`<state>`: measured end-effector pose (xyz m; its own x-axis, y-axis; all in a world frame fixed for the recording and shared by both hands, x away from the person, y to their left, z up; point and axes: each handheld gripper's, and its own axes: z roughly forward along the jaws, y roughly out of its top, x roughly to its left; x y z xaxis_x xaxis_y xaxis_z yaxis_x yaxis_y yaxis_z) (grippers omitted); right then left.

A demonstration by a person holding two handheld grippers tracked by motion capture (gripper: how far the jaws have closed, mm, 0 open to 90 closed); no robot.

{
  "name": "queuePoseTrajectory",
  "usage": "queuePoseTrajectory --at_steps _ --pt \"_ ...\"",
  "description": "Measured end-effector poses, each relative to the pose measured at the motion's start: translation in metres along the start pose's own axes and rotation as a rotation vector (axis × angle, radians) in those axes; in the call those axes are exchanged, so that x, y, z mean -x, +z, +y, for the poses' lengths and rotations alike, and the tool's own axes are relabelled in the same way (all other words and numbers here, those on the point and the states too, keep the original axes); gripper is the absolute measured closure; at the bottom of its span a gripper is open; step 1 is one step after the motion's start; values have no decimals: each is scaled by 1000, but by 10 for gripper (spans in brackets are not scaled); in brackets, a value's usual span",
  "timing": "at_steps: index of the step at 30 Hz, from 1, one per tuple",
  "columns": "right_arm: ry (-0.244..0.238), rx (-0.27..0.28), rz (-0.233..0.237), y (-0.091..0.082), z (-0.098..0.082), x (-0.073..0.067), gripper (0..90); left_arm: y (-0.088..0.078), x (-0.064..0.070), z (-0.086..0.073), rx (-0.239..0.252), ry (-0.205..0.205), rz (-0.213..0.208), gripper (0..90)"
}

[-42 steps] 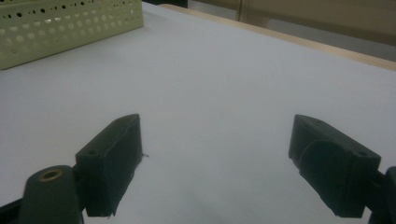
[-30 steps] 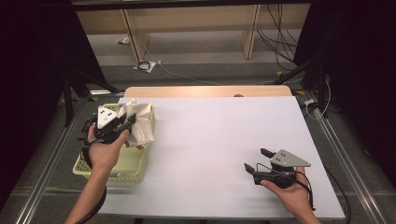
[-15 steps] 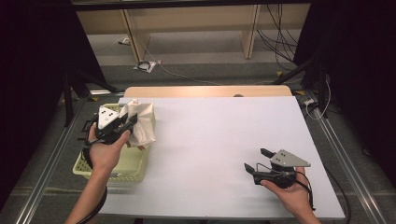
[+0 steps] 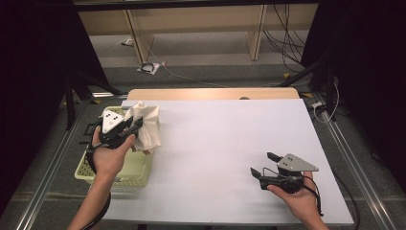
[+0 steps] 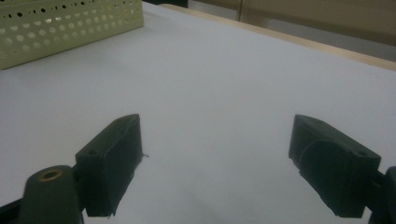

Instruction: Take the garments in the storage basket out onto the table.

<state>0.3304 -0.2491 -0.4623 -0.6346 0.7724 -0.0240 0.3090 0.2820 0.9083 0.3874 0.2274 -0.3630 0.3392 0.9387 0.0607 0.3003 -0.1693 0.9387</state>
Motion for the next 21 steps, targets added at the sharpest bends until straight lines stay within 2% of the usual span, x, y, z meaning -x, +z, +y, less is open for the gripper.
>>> queuePoseTrajectory --at_steps 21 --pt "1 -1 0 0 0 0 184 -6 14 7 21 24 -37 728"
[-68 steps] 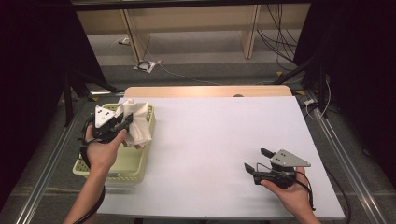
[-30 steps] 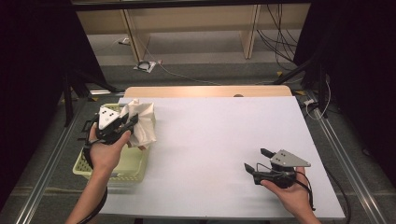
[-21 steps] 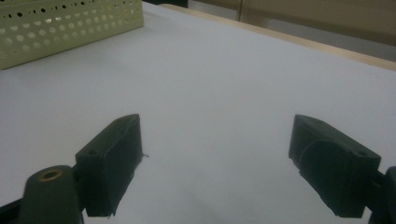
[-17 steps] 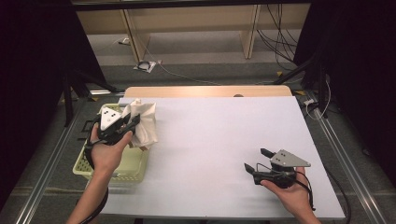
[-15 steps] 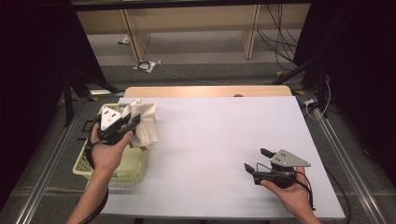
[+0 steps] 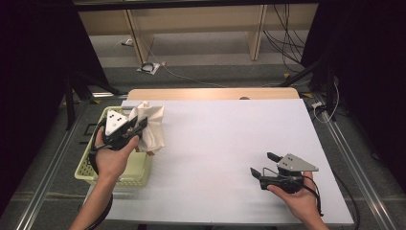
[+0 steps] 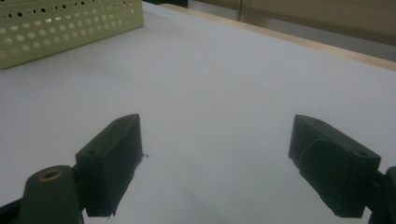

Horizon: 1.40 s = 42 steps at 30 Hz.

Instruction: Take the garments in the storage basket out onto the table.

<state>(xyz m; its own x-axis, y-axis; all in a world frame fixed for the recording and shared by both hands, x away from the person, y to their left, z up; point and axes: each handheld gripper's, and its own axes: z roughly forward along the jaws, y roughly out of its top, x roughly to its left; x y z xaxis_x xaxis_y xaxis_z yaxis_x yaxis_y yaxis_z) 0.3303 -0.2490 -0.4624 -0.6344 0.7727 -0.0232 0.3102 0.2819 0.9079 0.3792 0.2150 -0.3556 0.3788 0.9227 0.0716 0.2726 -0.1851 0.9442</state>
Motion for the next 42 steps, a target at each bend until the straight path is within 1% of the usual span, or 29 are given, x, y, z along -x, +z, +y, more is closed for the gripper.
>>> queuePoseTrajectory --at_steps 8,25,42 --pt "0 0 0 0 0 0 184 -1 5 1 3 8 -16 729" --pt "1 -1 0 0 0 0 184 -2 13 4 9 25 -34 728" --pt "2 -2 0 0 0 0 184 -2 20 4 4 39 -54 728"
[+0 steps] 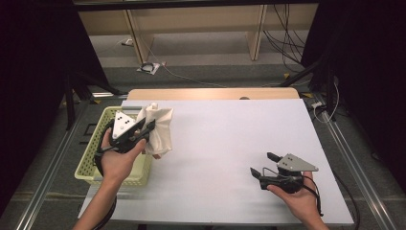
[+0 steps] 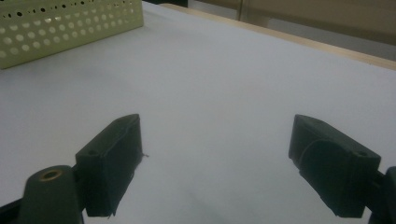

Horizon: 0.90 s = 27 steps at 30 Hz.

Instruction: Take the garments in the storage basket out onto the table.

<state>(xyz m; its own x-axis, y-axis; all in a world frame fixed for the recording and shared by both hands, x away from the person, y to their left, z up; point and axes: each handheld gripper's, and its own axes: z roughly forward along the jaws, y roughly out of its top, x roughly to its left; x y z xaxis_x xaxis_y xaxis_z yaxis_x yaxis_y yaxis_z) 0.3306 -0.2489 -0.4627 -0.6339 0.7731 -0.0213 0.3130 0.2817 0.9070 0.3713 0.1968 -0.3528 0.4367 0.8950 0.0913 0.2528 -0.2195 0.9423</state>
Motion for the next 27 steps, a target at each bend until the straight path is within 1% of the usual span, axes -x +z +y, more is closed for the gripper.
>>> queuePoseTrajectory --at_steps 27 --pt "0 0 0 0 0 0 184 2 12 0 -1 13 -38 728"
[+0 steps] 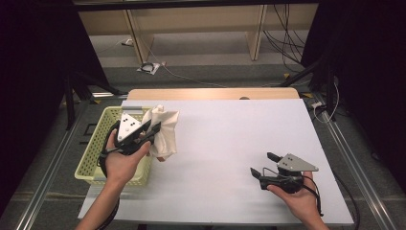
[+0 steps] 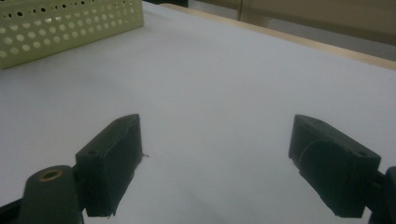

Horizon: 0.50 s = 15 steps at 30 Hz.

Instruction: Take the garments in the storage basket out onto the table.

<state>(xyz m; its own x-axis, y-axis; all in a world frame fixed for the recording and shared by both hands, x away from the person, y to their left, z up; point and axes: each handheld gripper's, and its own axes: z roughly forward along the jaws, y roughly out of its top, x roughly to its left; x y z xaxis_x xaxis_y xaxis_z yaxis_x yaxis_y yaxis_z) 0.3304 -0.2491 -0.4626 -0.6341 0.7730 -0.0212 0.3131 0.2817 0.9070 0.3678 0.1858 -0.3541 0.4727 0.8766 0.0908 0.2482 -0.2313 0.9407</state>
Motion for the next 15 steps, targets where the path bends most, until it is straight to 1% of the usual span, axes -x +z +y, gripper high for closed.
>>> queuePoseTrajectory --at_steps 15 --pt "-1 -1 0 0 0 0 184 2 9 0 -4 14 -24 728"
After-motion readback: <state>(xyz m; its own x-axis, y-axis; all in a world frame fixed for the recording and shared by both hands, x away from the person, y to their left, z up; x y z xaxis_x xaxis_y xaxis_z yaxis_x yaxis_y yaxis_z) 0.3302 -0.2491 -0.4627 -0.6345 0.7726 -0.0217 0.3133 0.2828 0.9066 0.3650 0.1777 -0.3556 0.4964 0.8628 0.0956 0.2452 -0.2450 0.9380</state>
